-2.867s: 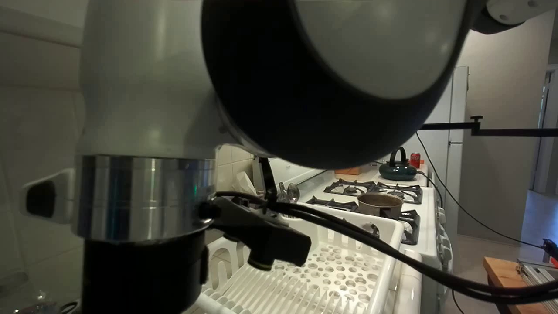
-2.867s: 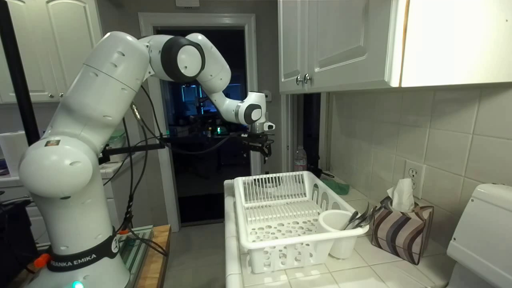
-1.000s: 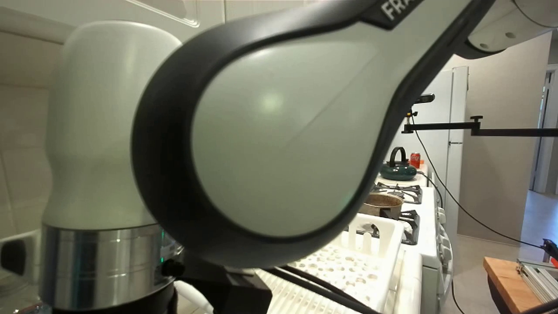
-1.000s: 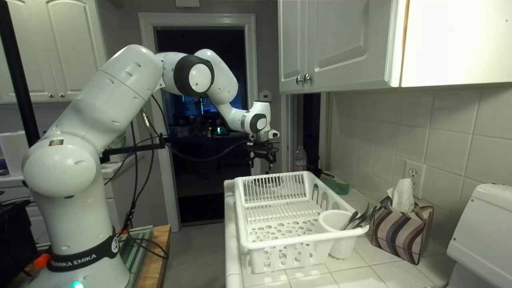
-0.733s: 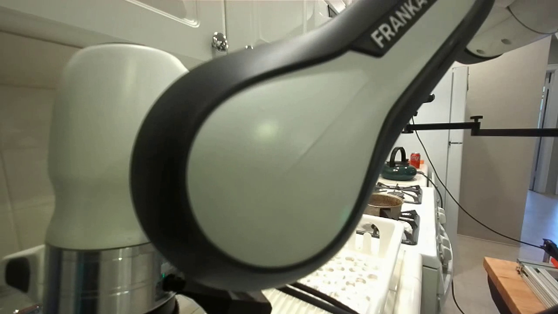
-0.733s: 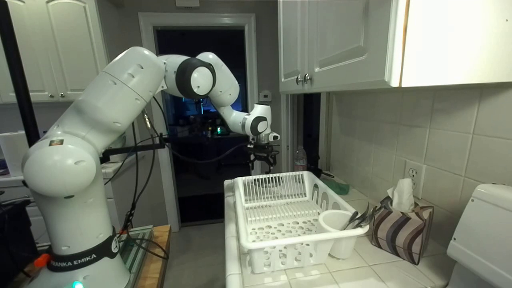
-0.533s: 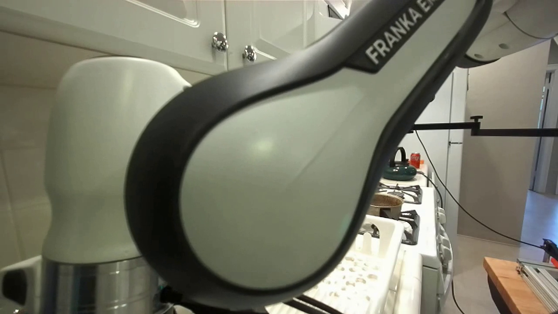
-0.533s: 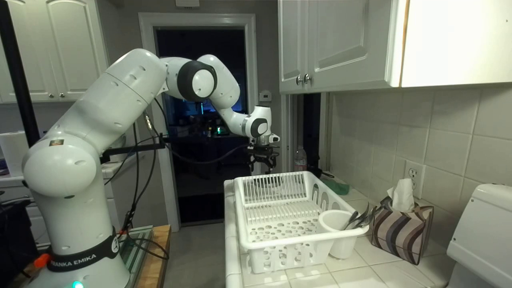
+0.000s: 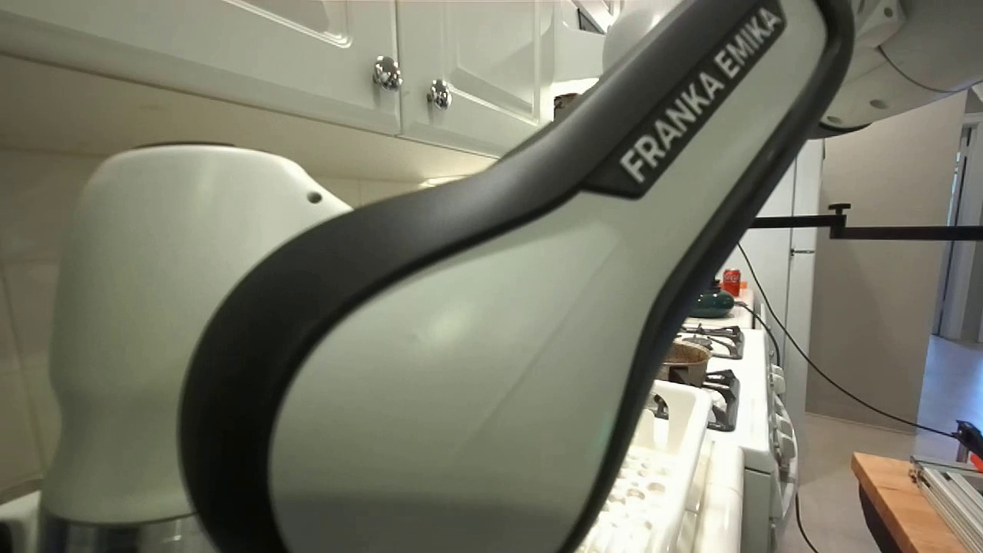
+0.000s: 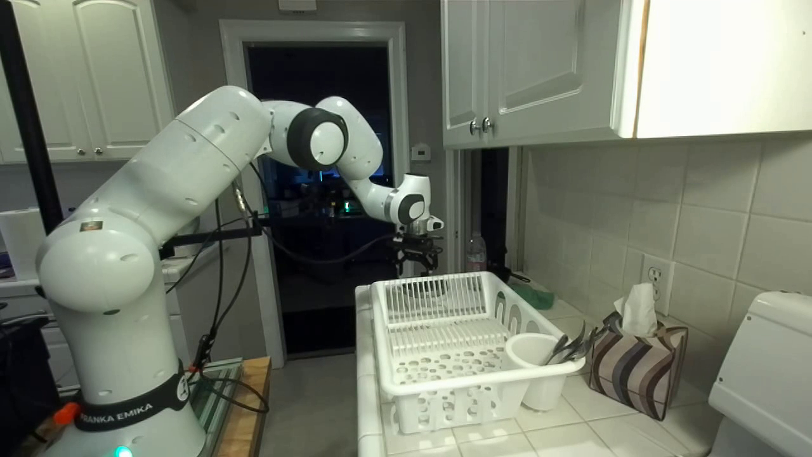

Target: Put the lid on the pot

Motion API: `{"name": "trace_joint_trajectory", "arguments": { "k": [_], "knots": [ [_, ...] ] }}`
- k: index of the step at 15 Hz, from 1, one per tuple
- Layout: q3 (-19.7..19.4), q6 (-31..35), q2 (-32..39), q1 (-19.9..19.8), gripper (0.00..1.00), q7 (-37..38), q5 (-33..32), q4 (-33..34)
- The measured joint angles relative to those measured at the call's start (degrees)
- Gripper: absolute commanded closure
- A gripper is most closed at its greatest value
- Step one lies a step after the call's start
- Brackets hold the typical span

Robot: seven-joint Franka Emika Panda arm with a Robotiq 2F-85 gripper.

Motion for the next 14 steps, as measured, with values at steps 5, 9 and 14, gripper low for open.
{"name": "trace_joint_trajectory", "arguments": {
  "k": [5, 9, 14],
  "knots": [
    [-0.5, 2.0, 2.0, 0.3, 0.0, 0.0, 0.0, 2.1],
    [-0.9, 2.3, 2.5, 0.6, 0.02, 0.0, 0.0, 3.4],
    [-1.1, 2.3, 3.0, 1.1, 0.08, 0.0, 0.0, 4.5]
  ]
}}
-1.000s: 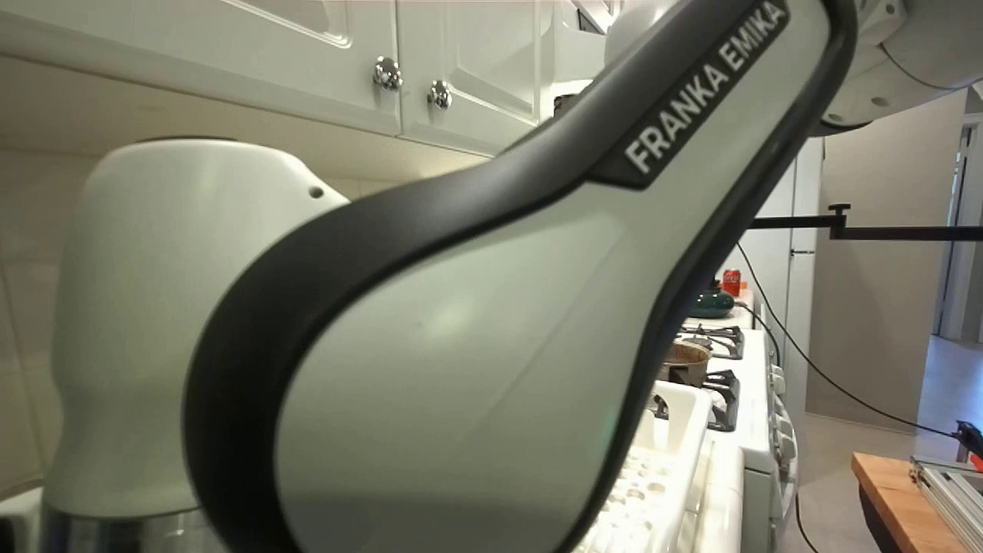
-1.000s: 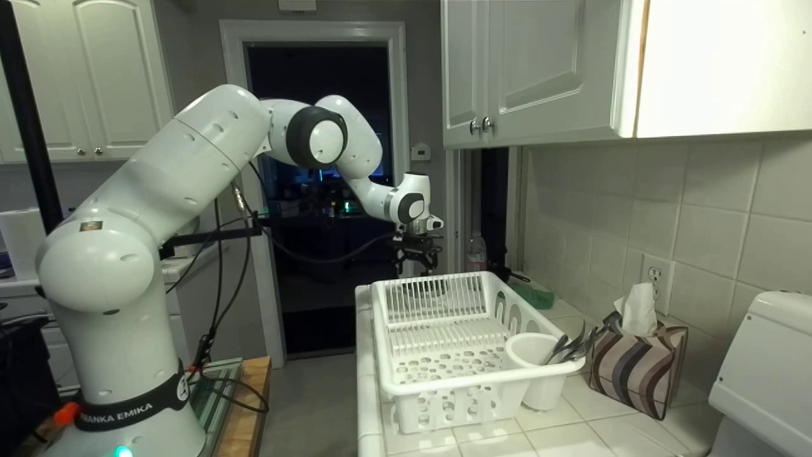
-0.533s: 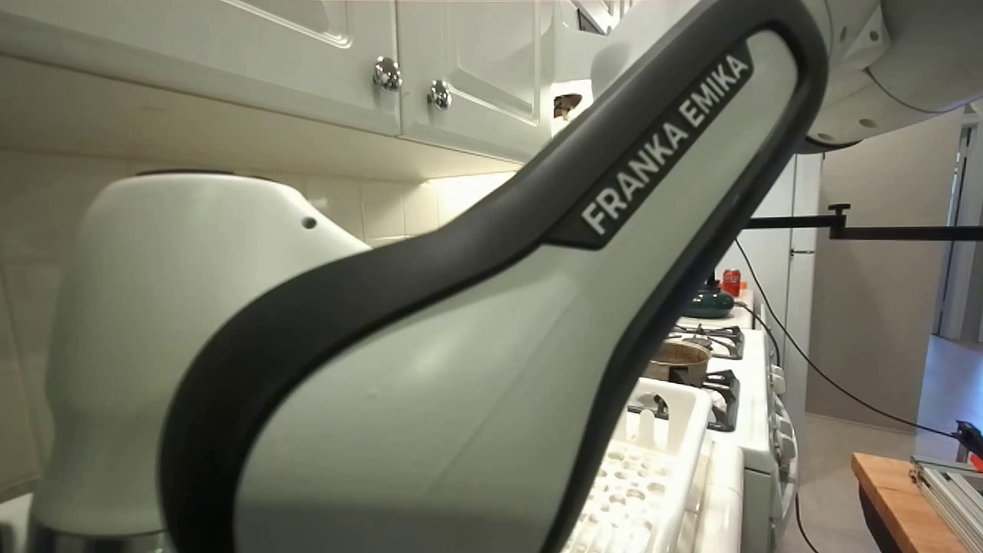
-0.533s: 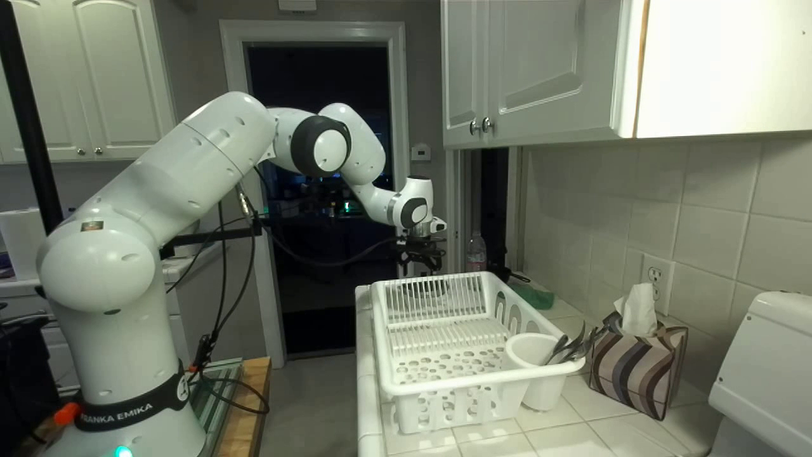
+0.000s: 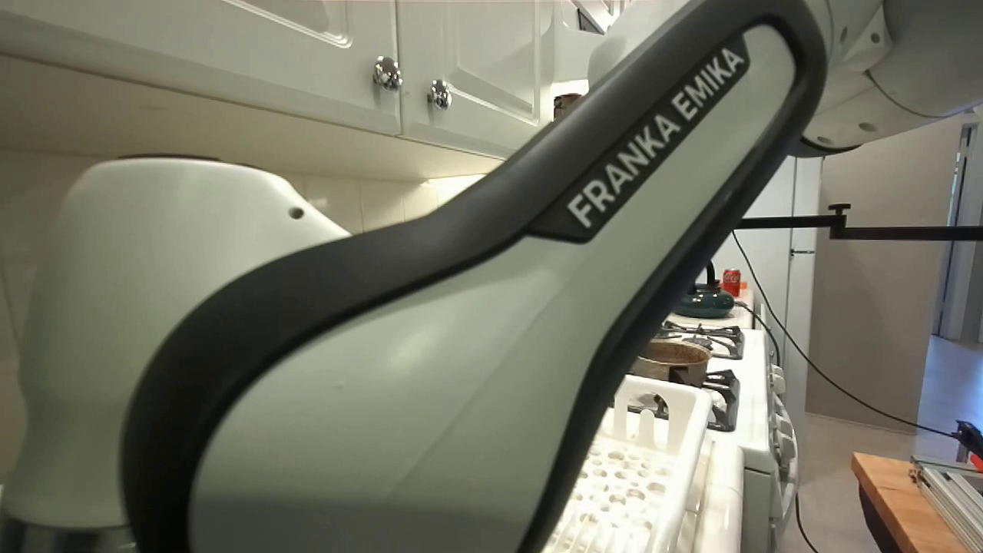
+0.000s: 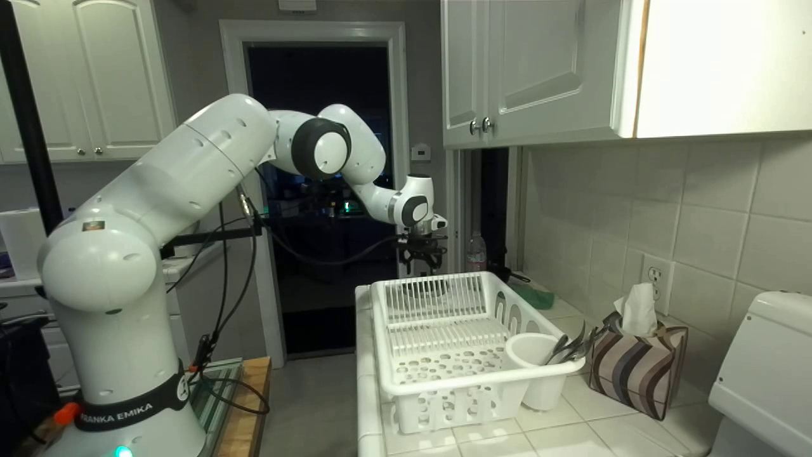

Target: Put the lid on the pot

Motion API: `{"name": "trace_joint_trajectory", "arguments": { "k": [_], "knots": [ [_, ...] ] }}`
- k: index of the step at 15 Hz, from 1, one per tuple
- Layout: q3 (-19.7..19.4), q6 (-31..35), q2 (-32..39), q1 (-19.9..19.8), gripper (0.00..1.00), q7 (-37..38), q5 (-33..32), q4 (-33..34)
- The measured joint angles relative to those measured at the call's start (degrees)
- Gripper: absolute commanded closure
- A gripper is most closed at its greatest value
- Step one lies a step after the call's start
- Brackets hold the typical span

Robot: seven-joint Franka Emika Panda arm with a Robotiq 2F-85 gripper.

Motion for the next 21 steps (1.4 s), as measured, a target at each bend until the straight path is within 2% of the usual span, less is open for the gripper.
{"name": "trace_joint_trajectory", "arguments": {
  "k": [2, 4, 5, 15, 17, 21],
  "knots": [
    [-0.1, 0.0, 0.1, 0.2, 0.0, 0.0, 0.0, 0.2],
    [-0.3, 0.0, 0.3, 0.3, 0.26, 0.0, 0.0, 0.5],
    [-0.4, 0.0, 0.4, 0.4, 0.27, 0.0, 0.0, 0.7],
    [-1.1, 0.0, 0.6, 0.9, 0.98, 0.0, 0.0, 0.9],
    [-1.1, 0.0, 0.6, 0.9, 0.94, 0.0, 0.0, 0.9],
    [-1.2, 0.0, 0.6, 1.0, 0.94, 0.0, -0.1, 0.9]
  ]
}}
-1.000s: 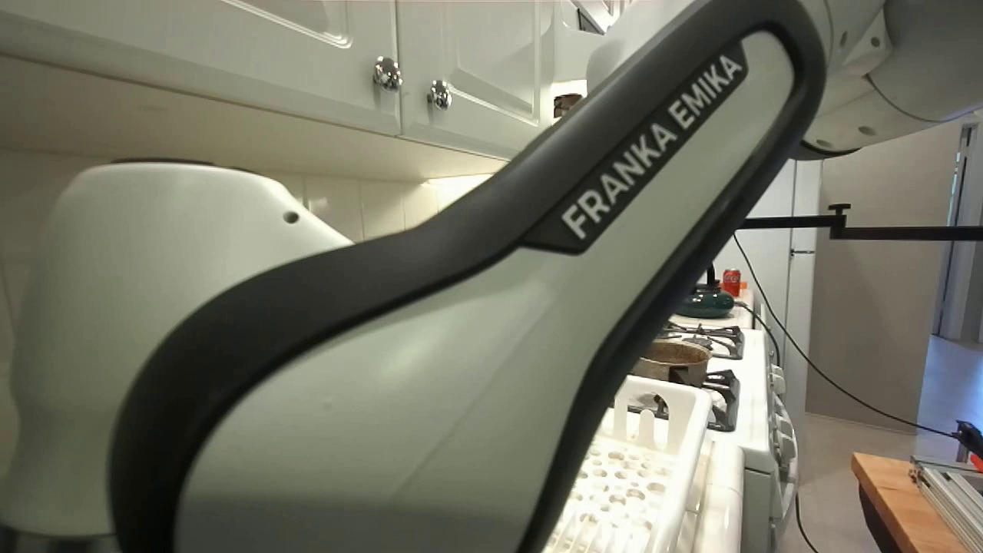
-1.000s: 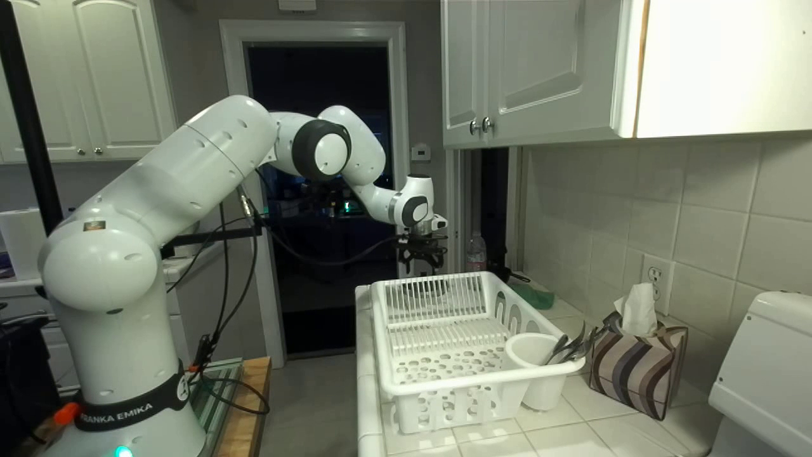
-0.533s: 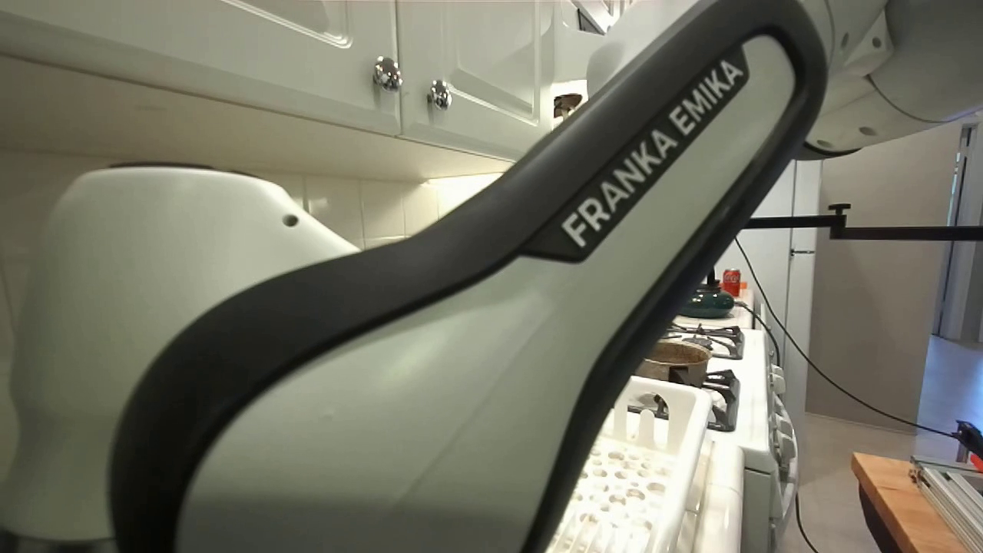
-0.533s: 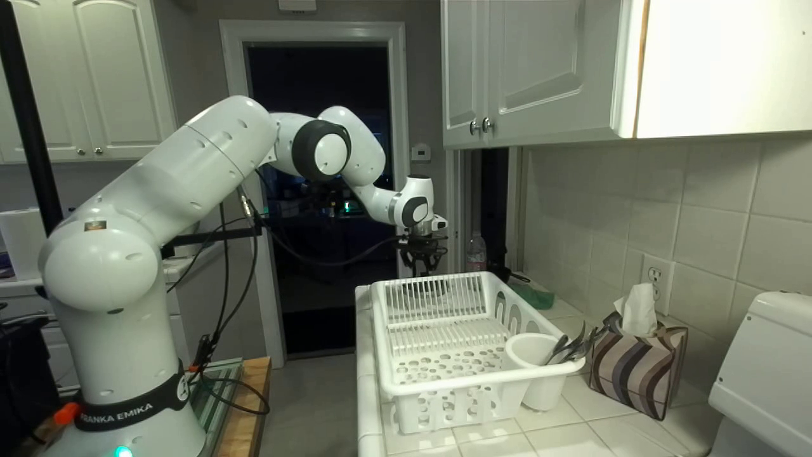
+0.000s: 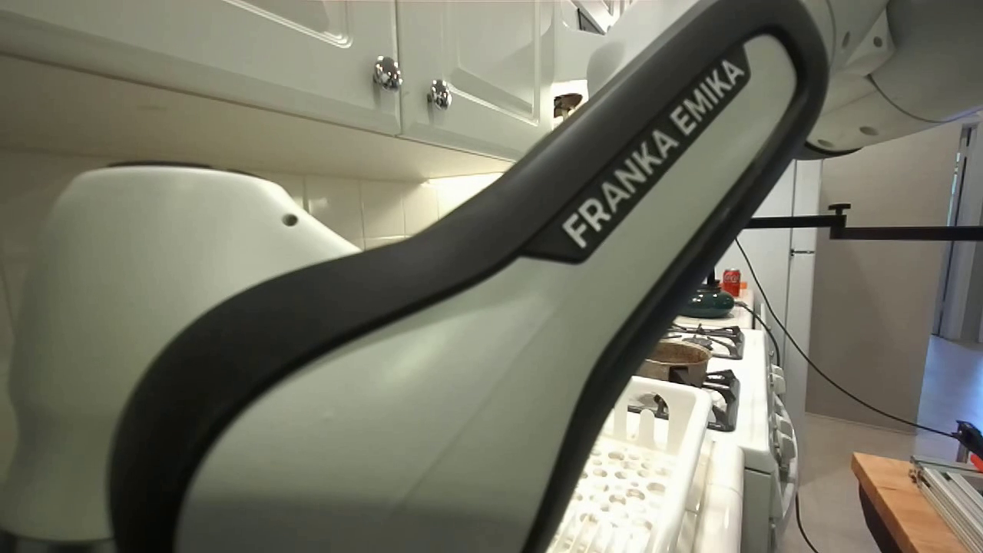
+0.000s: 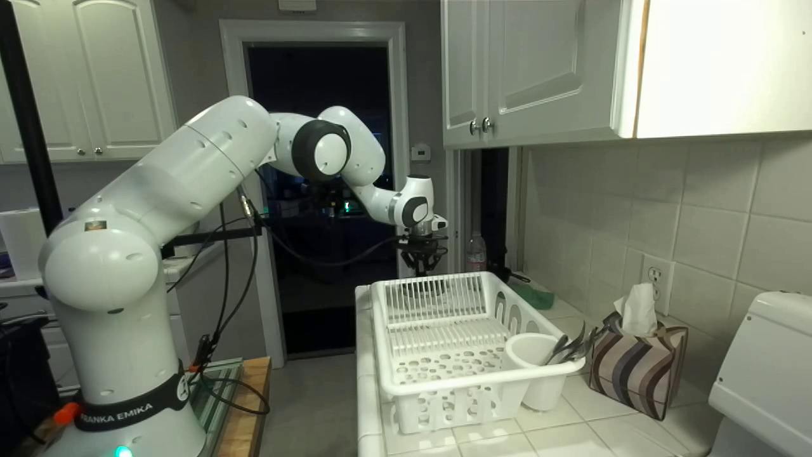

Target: Put the lid on the pot

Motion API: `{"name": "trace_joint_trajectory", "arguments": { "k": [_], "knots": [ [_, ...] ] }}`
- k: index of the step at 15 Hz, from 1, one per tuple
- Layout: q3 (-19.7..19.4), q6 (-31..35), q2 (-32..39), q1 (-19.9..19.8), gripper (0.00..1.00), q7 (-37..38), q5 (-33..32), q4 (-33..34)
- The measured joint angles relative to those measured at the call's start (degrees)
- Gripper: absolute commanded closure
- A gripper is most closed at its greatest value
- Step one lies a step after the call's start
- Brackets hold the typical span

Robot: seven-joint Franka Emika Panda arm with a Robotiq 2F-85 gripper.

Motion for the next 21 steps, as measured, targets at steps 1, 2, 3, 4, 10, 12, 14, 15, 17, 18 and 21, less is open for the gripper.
{"name": "trace_joint_trajectory", "arguments": {
  "k": [1, 2, 3, 4, 10, 12, 14, 15, 17, 18, 21],
  "knots": [
    [0.0, 0.0, 0.0, 0.0, 0.94, 0.0, 0.0, 0.0],
    [0.0, 0.0, 0.0, 0.0, 0.94, 0.0, 0.0, 0.0],
    [0.0, 0.0, 0.0, 0.1, 0.94, 0.0, 0.0, 0.0],
    [0.0, 0.0, 0.0, 0.1, 0.94, 0.0, 0.0, 0.0],
    [-0.1, 0.4, -0.7, 0.2, 0.94, 0.6, -0.2, 0.2],
    [-0.5, 0.7, -1.7, 0.5, 0.94, 0.9, -0.2, 0.2],
    [-0.9, 1.2, -2.9, 0.9, 0.94, 1.5, -0.2, -0.1],
    [-1.0, 1.4, -3.5, 1.1, 0.94, 1.7, -0.2, -0.2],
    [-1.4, 1.5, -4.6, 1.5, 0.94, 2.2, -0.2, -0.3],
    [-1.6, 1.6, -5.1, 1.8, 0.94, 2.5, -0.2, -0.4],
    [-2.5, 2.3, -6.5, 2.5, 0.94, 3.4, -0.2, -1.1]
  ]
}}
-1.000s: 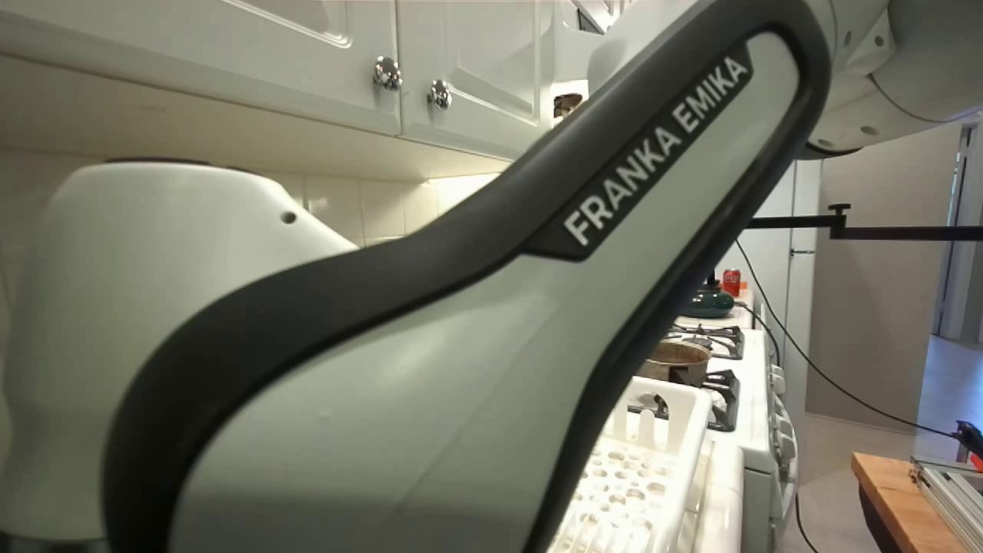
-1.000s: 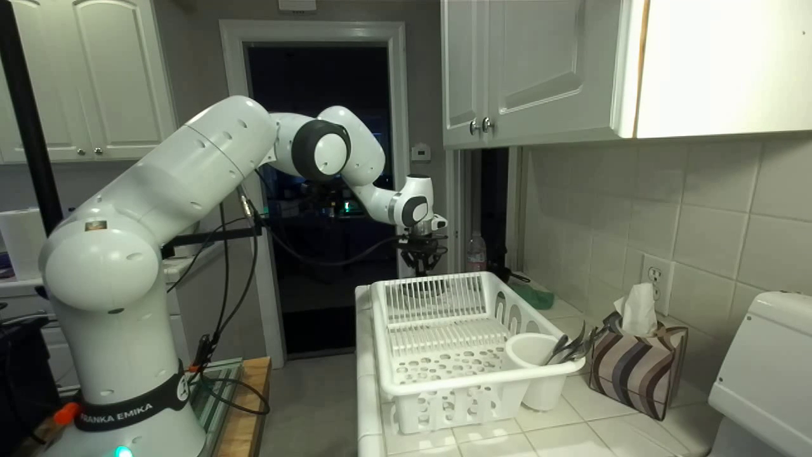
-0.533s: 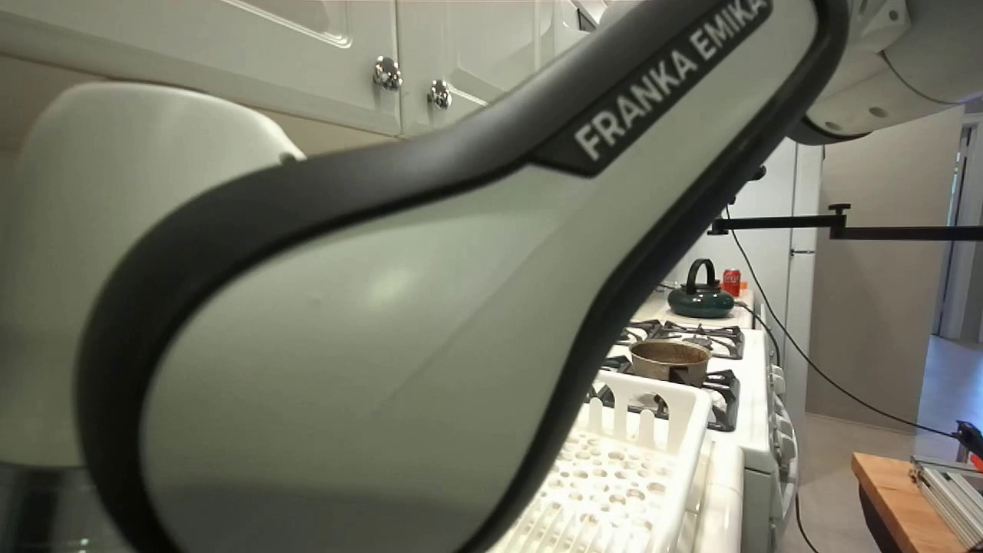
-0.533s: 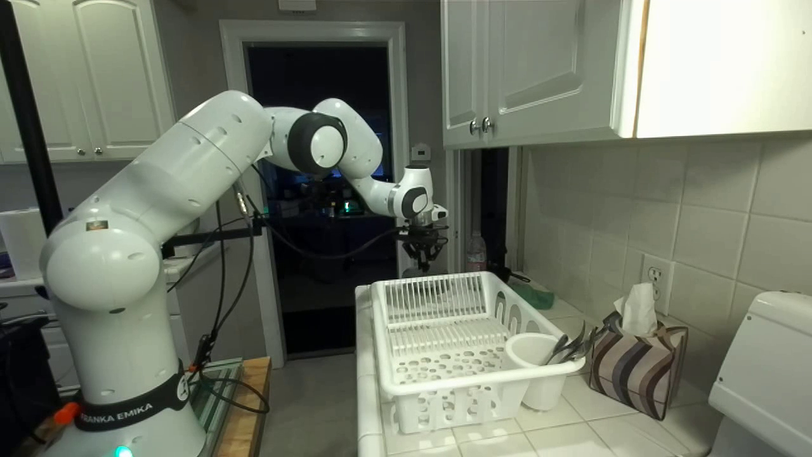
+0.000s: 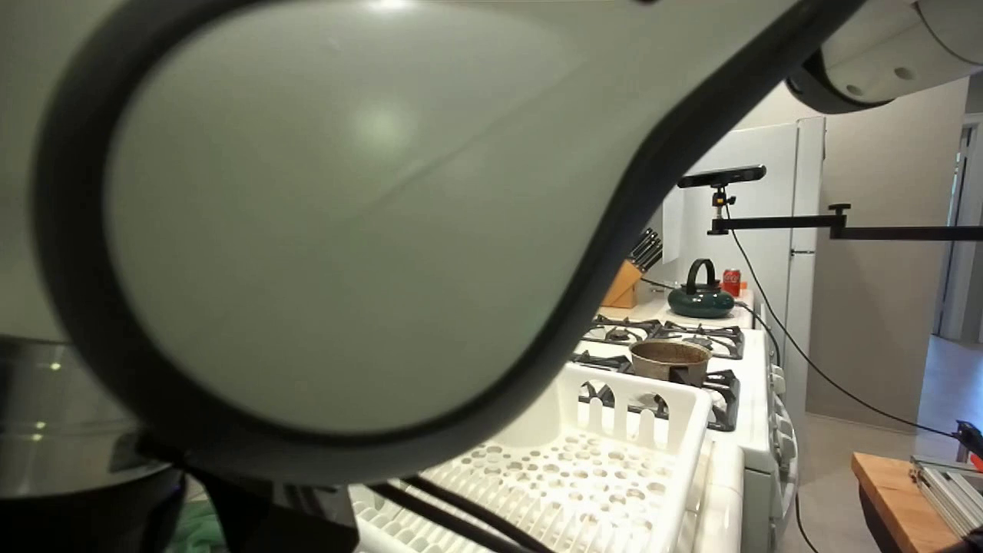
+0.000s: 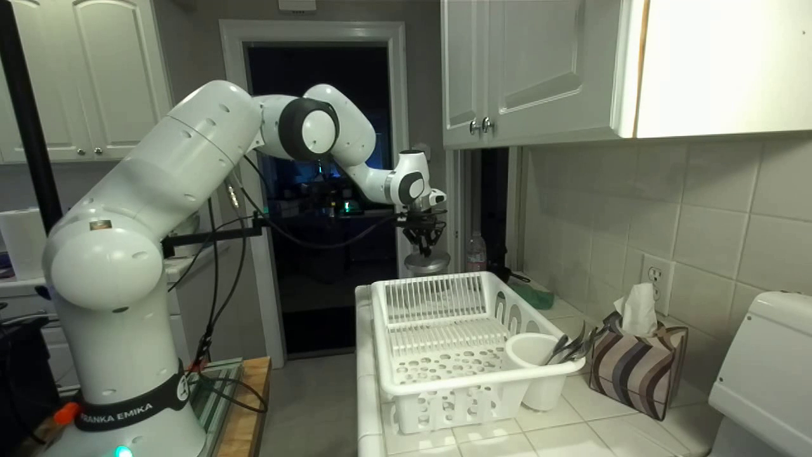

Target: Put the lid on the pot

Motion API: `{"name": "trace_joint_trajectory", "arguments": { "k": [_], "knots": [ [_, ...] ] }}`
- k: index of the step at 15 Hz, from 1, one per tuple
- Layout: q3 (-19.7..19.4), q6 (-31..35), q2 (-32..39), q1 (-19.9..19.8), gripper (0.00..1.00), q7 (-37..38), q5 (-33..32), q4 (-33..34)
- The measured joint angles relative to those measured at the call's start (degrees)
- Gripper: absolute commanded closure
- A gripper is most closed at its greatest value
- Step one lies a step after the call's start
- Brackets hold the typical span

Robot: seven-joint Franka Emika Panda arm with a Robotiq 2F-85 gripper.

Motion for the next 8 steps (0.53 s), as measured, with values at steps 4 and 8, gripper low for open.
{"name": "trace_joint_trajectory", "arguments": {
  "k": [4, 8],
  "knots": [
    [-2.1, 1.9, -3.6, 1.5, 0.94, 2.8, -0.1, -3.1],
    [-5.0, 2.8, -8.7, 3.7, 0.94, 8.0, -2.0, -7.3]
  ]
}}
